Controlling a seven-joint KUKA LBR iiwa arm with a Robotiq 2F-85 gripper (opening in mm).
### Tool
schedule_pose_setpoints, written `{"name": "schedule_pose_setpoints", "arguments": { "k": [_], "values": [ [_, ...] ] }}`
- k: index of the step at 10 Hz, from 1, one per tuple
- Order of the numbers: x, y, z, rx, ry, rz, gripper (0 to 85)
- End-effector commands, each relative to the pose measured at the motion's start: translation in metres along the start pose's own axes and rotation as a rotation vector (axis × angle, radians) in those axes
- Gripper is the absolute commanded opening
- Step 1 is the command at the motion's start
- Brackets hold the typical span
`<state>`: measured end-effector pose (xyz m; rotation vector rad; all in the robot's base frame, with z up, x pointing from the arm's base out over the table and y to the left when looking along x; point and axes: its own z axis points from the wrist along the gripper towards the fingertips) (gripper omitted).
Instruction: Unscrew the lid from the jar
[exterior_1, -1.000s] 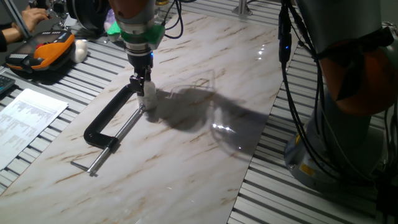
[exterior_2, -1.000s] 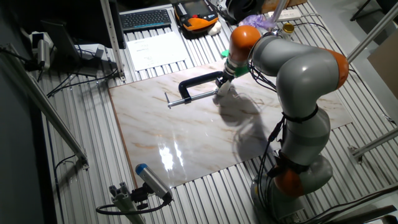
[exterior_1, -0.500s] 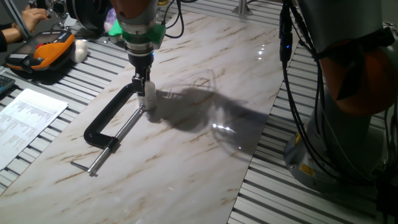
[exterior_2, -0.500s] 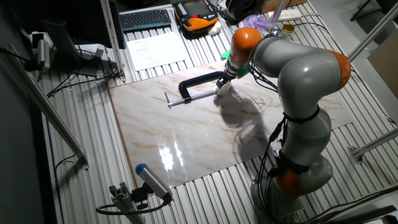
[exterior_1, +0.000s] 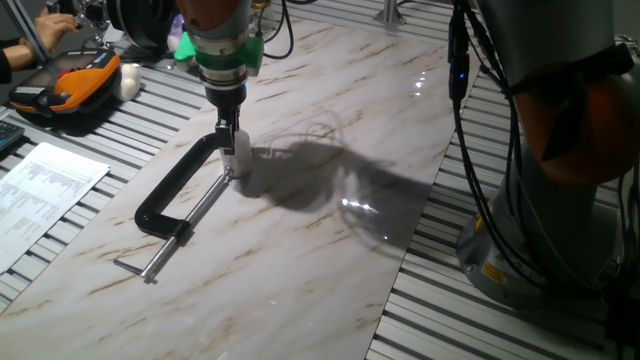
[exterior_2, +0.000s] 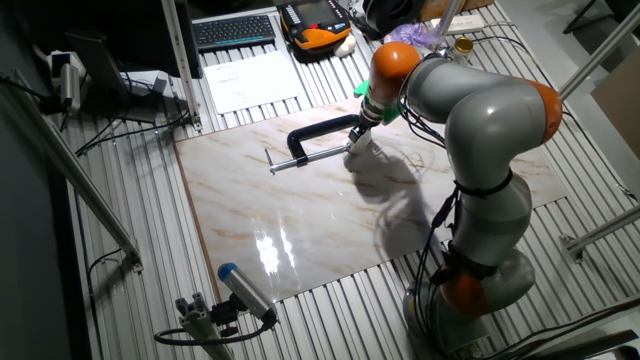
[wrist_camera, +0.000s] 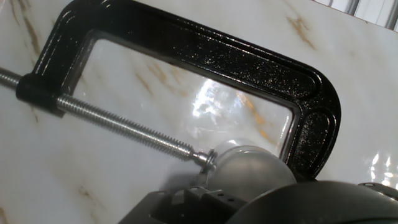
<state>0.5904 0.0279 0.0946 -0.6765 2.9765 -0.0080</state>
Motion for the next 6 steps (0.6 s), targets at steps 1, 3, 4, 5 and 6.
{"name": "schedule_pose_setpoints", "arguments": {
  "k": [1,3,4,5,6],
  "values": [
    [0.0,0.0003,0.0,0.0,0.011,-0.001,51.0],
    [0.0001,0.0002,-0.0002,0.005,0.023,-0.001,51.0],
    [0.0,0.0004,-0.0002,0.002,0.023,-0.001,51.0],
    [0.0,0.0007,0.0,-0.004,0.018,-0.001,51.0],
    [0.0001,0.0007,0.0002,-0.007,0.01,-0.001,51.0]
  ]
}}
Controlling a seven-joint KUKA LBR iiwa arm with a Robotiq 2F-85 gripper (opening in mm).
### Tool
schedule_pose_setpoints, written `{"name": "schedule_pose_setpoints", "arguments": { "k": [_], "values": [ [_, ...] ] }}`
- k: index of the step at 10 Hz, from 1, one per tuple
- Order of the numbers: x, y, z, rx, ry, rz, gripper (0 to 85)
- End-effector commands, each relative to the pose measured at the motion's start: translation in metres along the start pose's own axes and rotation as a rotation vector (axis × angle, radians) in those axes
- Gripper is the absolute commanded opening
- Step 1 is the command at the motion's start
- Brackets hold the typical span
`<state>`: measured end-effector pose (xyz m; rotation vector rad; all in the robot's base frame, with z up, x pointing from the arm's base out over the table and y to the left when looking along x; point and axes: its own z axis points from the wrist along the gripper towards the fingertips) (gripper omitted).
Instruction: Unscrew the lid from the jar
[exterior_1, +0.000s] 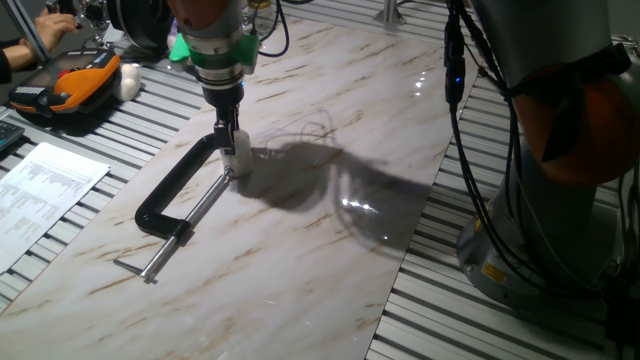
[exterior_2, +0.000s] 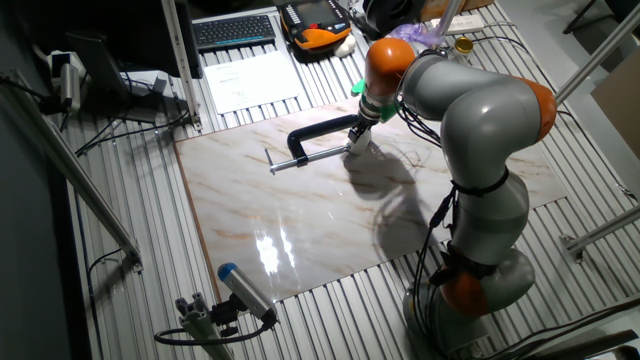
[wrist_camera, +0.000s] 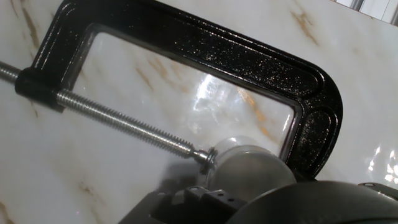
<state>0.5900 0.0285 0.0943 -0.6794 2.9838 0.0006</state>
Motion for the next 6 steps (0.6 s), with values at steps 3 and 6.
{"name": "schedule_pose_setpoints", "arguments": {
  "k": [3,6],
  "values": [
    [0.0004,0.0003,0.0003,-0.003,-0.013,0.0,51.0],
    [0.0007,0.0006,0.0013,-0.012,-0.021,0.002,51.0]
  ]
}}
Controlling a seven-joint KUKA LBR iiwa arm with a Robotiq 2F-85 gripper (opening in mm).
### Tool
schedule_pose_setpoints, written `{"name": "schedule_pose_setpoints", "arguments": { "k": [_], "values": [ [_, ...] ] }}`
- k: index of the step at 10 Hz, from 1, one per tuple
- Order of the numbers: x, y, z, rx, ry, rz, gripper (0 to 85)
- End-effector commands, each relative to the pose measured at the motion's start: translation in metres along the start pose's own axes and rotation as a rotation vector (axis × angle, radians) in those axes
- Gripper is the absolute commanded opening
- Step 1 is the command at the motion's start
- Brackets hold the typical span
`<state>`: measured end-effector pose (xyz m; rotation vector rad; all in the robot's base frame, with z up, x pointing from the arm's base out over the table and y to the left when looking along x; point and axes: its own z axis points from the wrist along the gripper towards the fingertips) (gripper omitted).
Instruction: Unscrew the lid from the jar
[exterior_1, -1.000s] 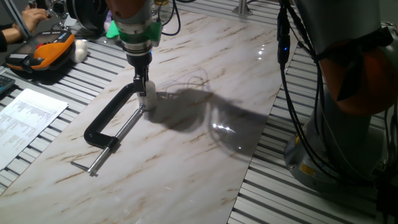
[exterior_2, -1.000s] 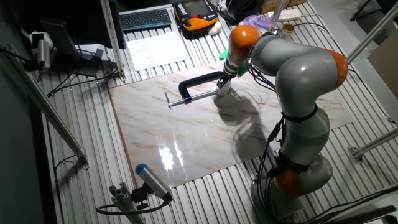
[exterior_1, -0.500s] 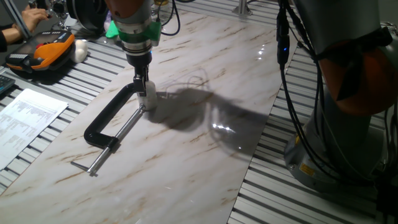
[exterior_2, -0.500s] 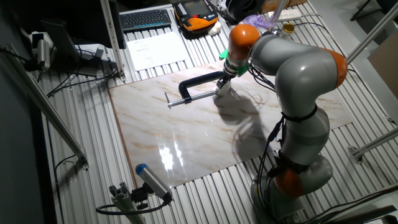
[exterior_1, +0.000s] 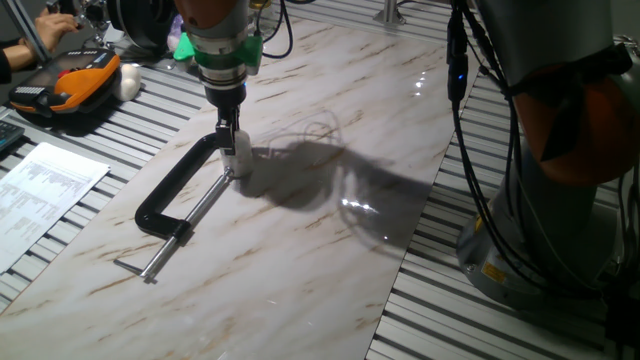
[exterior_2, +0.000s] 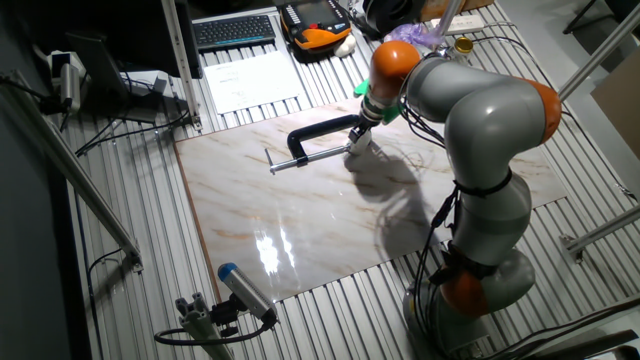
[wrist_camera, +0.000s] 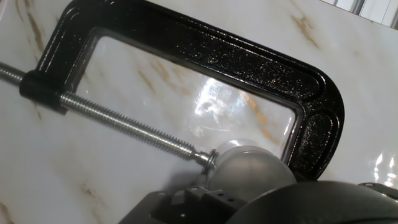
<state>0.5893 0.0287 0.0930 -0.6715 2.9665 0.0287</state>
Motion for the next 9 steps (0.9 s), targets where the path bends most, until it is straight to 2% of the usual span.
{"name": "schedule_pose_setpoints", "arguments": {
  "k": [1,2,3,4,5,7,8,9],
  "values": [
    [0.0003,0.0002,0.0012,-0.009,-0.001,0.012,51.0],
    [0.0003,0.0,0.0016,-0.007,-0.003,0.015,51.0],
    [0.0006,0.0001,0.0017,-0.006,-0.007,0.027,68.0],
    [0.0008,0.0001,0.0018,-0.006,-0.018,0.04,68.0],
    [0.0008,0.0001,0.0018,-0.005,-0.028,0.052,85.0],
    [0.0007,0.0003,0.0005,0.007,-0.038,0.091,85.0],
    [0.0001,0.0001,-0.0025,0.032,-0.032,0.157,85.0],
    [-0.0007,0.0,-0.0064,0.065,-0.014,0.284,85.0]
  ]
}}
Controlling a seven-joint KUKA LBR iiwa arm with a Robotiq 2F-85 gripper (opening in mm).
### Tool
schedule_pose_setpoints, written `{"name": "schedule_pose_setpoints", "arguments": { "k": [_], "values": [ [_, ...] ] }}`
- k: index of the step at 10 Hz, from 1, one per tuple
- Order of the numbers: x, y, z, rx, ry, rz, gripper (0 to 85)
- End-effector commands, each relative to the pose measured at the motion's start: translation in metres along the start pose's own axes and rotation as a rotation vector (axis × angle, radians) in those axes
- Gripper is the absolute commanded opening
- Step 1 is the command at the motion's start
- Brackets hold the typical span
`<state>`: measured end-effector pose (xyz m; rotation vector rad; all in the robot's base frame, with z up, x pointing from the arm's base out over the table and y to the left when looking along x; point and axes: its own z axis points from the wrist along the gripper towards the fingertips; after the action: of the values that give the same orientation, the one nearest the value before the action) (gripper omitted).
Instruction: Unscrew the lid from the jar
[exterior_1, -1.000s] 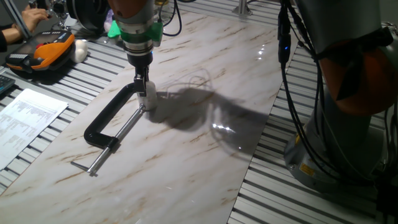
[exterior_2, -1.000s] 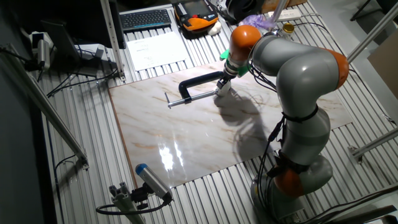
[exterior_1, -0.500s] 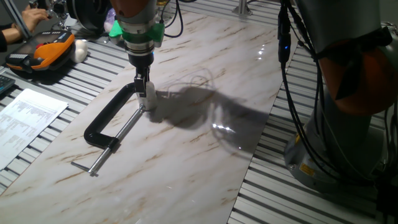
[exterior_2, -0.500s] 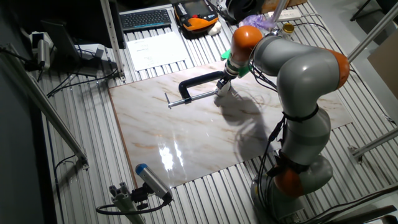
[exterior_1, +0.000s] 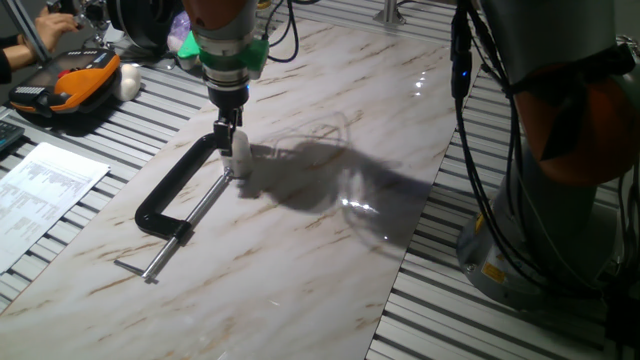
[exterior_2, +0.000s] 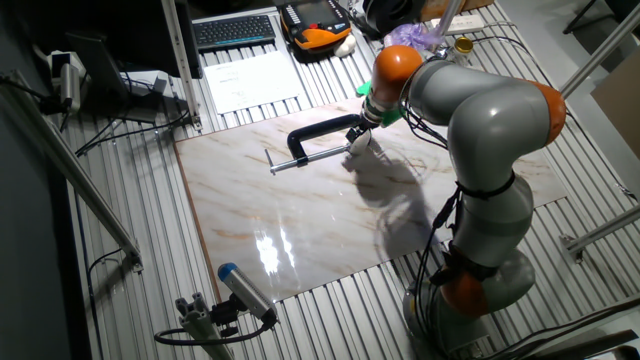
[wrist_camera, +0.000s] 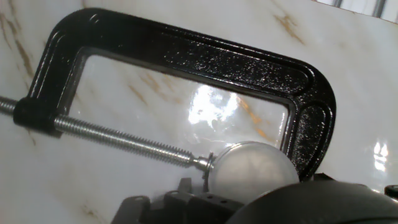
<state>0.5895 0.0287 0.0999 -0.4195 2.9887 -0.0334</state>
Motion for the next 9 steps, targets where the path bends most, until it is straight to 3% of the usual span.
{"name": "schedule_pose_setpoints", "arguments": {
  "k": [1,2,4,6,7,9],
  "values": [
    [-0.001,-0.001,-0.002,0.041,0.019,0.272,85.0],
    [-0.003,-0.001,-0.005,0.072,0.032,0.363,85.0],
    [-0.006,-0.001,-0.016,0.111,0.098,0.571,85.0],
    [-0.01,-0.001,-0.019,0.121,0.146,0.882,85.0],
    [-0.01,-0.001,-0.018,0.123,0.151,1.161,85.0],
    [-0.01,-0.002,-0.02,0.168,0.141,1.387,85.0]
  ]
}}
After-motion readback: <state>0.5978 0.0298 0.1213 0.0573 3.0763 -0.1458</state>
